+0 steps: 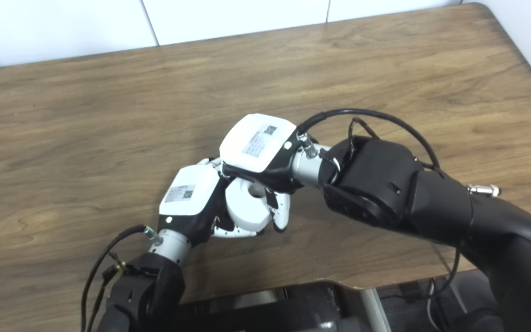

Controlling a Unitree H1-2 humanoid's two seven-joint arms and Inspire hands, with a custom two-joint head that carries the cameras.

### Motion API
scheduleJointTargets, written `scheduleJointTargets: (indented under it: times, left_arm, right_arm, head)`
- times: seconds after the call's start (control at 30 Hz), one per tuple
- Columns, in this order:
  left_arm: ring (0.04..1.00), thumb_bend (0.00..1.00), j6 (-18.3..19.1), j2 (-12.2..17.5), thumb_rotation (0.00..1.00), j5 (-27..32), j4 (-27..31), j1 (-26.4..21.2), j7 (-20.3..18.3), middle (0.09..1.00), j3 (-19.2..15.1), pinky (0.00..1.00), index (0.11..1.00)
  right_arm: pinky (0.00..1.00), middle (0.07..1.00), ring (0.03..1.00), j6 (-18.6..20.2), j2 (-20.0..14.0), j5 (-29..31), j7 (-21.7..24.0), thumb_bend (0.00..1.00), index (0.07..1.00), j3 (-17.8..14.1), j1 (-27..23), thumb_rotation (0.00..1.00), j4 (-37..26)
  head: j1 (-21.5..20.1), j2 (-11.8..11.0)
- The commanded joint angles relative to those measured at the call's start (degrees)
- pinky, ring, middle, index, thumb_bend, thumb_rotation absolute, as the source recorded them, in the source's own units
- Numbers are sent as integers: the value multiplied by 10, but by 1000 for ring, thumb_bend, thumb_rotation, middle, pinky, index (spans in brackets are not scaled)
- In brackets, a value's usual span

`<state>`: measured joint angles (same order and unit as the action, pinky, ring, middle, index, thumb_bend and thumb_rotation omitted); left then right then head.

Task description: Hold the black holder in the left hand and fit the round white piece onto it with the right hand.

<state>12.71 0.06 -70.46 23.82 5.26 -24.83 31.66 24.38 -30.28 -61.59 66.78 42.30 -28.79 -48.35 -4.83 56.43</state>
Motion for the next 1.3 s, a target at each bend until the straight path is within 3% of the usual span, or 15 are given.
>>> scheduleJointTargets:
  times: [0.0, 0.47, 0.77, 0.93, 0.97, 1.03, 1.27]
  left_arm:
    - [902, 516, -7, -16, 74, -2, -8, -11, -6, 807, 15, 927, 492]
    - [896, 519, -2, -21, 73, -7, -15, -11, -5, 802, 12, 945, 492]
    - [893, 520, -4, -19, 78, -10, -23, -16, 0, 796, 13, 931, 494]
    - [906, 520, 6, -23, 84, -16, -19, -21, -23, 802, 10, 949, 496]
    - [909, 666, 7, -24, 182, -16, -18, -22, -26, 805, 10, 954, 566]
    - [913, 799, 10, -24, 278, -20, -17, -25, -35, 809, 9, 960, 634]
    - [925, 893, 15, -25, 368, -29, -10, -31, -66, 828, 9, 971, 731]
  right_arm:
    - [840, 726, 819, 25, 9, 8, 60, 962, 737, -6, -1, 295, -9]
    - [830, 833, 874, 25, 4, -3, 60, 1000, 731, 3, -13, 356, -7]
    - [801, 833, 897, 25, 7, 4, 60, 1000, 743, -10, -20, 339, -8]
    - [771, 828, 893, 25, 8, 5, 60, 1000, 719, -16, -22, 326, -8]
    - [767, 827, 892, 25, 8, 5, 60, 1000, 714, -15, -23, 329, -8]
    - [764, 827, 893, 25, 7, 3, 60, 1000, 710, -14, -24, 331, -7]
    - [752, 827, 898, 25, 7, 6, 60, 1000, 716, -16, -26, 332, -5]
  head:
    - [0, 1]
    - [1, -1]
    - [2, -3]
    - [4, -3]
    - [4, -3]
    - [3, -4]
    - [6, -6]
